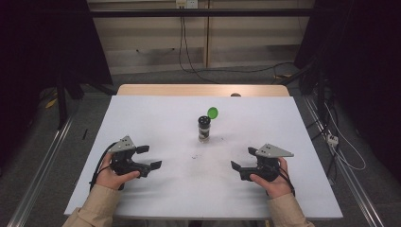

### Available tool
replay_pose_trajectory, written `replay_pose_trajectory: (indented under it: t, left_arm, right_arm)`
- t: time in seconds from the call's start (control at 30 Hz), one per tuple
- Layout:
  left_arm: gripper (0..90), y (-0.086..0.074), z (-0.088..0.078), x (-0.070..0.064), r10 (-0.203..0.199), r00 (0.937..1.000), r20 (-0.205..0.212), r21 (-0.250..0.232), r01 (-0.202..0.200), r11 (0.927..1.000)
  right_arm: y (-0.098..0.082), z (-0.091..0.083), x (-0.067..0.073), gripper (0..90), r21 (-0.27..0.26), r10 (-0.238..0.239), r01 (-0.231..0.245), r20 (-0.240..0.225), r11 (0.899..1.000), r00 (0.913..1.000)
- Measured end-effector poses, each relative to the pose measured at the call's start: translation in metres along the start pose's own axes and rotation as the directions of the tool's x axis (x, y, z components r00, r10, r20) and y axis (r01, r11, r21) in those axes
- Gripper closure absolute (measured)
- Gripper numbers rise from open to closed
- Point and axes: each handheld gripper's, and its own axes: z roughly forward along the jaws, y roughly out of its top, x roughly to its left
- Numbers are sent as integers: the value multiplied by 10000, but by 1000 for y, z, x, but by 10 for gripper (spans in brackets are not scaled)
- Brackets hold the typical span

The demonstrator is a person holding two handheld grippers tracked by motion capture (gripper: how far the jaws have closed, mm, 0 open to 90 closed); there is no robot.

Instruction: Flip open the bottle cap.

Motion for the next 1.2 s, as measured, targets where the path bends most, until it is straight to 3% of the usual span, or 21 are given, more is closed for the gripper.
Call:
replay_pose_trajectory:
  t: [0.33,1.2]
  left_arm:
    - [122,-5,-6,0,21,10000,45,10,-21,10000]
    - [110,-19,-22,3,-8,9992,-395,69,11,10000]
  right_arm:
    - [-5,-8,-4,121,61,-55,54,169,10000,9998]
    - [-16,-25,-11,121,116,33,-37,350,9999,9994]
